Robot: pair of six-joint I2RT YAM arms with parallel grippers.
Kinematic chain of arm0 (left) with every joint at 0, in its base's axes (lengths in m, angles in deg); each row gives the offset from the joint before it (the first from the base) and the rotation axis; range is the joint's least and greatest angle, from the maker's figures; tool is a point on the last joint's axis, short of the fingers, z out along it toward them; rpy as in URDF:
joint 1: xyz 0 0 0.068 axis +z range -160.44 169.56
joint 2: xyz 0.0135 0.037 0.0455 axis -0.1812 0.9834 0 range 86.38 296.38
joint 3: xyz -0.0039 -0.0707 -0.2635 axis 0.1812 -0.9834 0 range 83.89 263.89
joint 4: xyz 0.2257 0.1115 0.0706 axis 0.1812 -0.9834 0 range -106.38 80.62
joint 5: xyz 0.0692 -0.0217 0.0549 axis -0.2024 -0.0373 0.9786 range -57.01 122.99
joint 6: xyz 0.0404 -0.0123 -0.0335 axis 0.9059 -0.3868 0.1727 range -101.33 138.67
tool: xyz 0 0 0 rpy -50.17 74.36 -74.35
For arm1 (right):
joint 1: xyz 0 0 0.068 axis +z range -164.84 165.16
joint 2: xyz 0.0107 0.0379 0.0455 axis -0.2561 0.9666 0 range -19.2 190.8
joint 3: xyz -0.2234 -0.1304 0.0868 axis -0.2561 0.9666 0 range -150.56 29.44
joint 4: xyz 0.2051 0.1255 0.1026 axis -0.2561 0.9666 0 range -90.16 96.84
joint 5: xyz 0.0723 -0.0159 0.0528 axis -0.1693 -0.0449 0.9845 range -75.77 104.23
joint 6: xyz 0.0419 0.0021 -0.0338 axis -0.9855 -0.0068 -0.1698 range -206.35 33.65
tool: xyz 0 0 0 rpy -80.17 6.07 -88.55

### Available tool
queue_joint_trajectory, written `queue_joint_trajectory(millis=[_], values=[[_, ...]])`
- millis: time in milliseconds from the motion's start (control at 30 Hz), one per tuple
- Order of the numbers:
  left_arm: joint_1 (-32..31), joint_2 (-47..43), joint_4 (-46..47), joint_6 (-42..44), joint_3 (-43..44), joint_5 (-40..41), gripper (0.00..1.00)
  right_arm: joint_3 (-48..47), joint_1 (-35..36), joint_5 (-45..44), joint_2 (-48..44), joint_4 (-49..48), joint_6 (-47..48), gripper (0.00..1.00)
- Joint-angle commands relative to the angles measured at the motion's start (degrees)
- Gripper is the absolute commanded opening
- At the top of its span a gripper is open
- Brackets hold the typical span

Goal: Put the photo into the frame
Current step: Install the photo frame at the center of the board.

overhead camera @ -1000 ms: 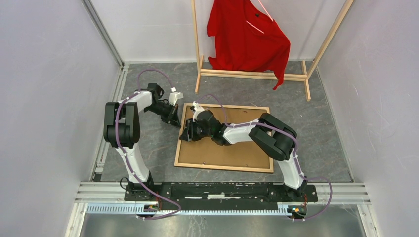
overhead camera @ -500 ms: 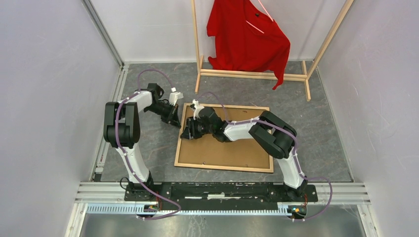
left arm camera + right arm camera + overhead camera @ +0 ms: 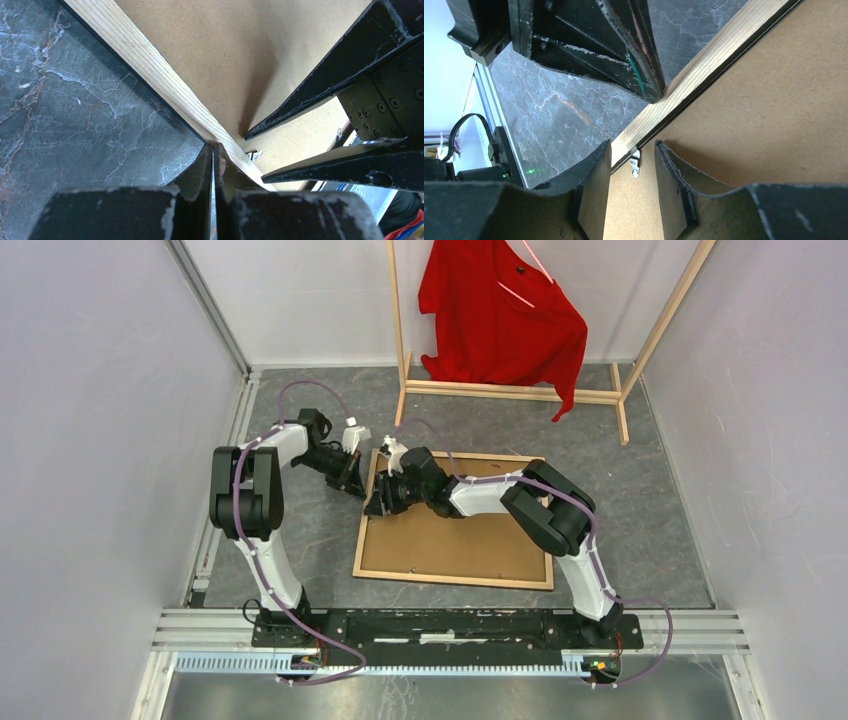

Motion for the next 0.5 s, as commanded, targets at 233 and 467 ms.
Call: queue_joint_trajectory(millis=[233,467], values=[[-1.17,0.40,0.81,-0.11,-1.28,0.96,0.07,2.00,2.25,0.40,-0.26,-0.70,-0.17,0.43],[-1.32,0.40,0.80,-0.16,-1.36,0.85,0.06,3.09,2.53,-1.37,-1.98,-0.36,-0.40,0.42]])
